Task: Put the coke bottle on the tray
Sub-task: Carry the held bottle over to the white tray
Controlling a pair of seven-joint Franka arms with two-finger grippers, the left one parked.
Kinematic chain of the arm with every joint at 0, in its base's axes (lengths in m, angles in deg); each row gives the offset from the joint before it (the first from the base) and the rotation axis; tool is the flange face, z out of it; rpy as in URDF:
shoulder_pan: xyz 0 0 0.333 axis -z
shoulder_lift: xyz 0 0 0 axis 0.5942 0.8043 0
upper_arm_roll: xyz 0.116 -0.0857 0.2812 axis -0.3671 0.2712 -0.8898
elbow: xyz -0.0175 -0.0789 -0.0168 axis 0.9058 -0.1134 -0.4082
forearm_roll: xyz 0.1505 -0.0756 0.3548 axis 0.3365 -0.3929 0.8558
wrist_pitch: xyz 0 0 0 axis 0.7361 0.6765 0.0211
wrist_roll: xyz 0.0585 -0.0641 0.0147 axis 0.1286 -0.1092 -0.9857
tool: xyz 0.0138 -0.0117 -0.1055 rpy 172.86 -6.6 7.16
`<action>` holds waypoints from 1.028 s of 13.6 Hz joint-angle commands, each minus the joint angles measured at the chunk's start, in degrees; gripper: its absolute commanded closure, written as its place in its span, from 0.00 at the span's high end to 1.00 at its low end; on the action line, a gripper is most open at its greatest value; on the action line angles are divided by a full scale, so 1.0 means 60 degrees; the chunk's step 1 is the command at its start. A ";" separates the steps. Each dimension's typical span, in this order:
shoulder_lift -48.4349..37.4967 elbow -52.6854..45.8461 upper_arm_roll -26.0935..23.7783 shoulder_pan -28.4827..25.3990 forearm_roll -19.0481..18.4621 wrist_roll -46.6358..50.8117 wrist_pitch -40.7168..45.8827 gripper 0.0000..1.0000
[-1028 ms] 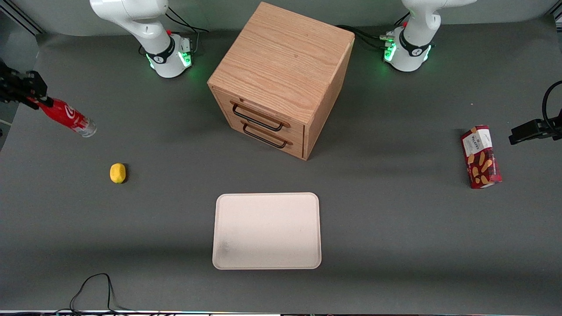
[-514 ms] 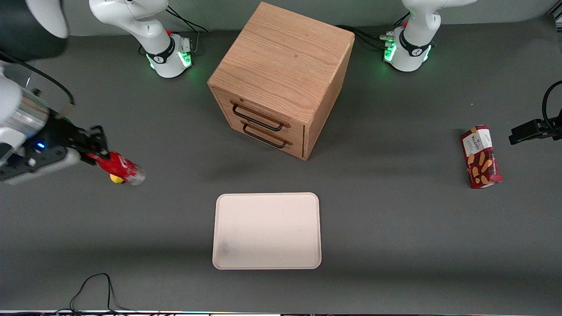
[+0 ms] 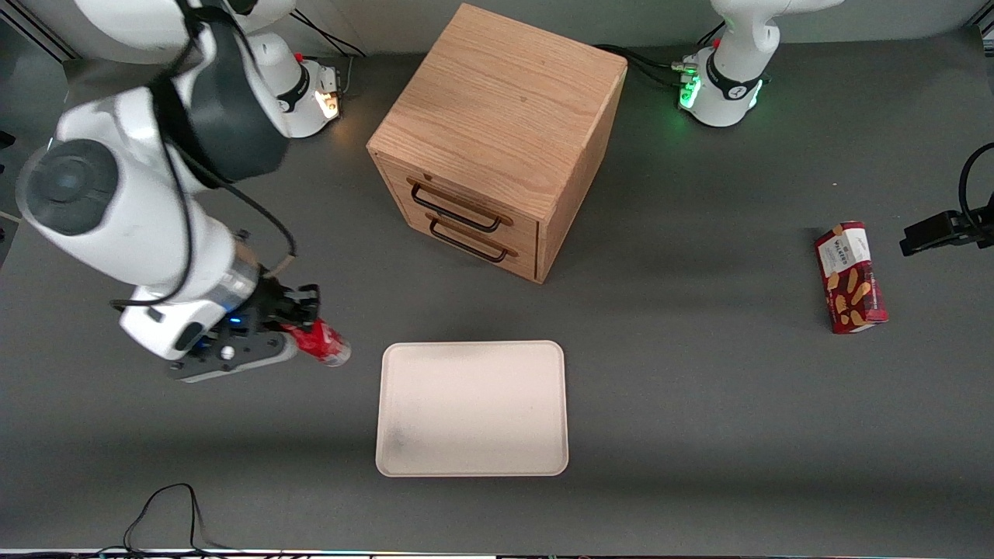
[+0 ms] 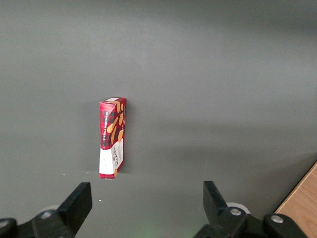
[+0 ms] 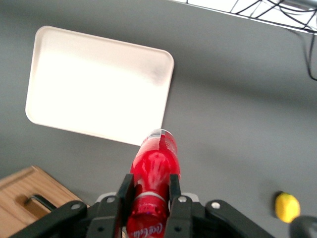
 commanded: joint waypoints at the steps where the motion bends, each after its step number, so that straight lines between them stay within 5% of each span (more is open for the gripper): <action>1: 0.0756 -0.0934 0.0167 -0.0120 0.0178 0.0432 -0.0329 0.00; 14: 0.3026 -0.0716 0.0020 -0.0061 0.0294 0.0300 -0.3566 0.00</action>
